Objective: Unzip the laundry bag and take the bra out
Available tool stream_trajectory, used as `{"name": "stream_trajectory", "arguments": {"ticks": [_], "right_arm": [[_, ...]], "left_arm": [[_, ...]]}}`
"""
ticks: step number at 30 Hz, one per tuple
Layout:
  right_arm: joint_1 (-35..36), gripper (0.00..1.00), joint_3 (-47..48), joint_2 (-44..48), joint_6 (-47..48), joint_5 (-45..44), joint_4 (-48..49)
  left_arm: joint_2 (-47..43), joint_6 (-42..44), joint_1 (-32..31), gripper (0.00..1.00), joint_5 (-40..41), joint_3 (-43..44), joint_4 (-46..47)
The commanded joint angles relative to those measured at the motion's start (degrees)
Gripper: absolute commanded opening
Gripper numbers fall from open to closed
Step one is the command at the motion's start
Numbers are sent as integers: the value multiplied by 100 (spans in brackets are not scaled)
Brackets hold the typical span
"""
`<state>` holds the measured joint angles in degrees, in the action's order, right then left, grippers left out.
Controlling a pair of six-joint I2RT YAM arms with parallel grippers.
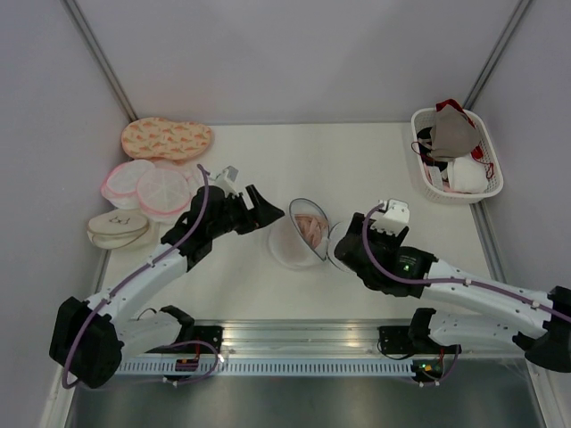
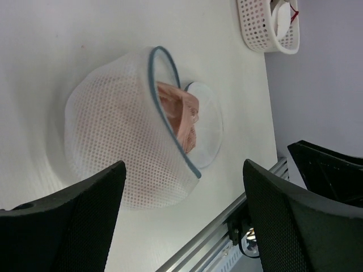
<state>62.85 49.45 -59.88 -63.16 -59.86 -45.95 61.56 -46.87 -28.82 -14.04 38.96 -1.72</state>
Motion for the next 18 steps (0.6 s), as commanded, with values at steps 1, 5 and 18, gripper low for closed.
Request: {"name": "stream_trajectory", "arguments": {"ticks": [1,5,18], "right_arm": [[8,80,-365,512,902,510,1387],[8,79,-314,381,910,589,1099],[-27,80,-489,231,892,852,1158]], "left_arm": [[529,783,-325,85,-2,708,234],[1364,1101,-703,84,436,1656,-714],[3036,1426,-1214,73,1738,2889,-2184]]}}
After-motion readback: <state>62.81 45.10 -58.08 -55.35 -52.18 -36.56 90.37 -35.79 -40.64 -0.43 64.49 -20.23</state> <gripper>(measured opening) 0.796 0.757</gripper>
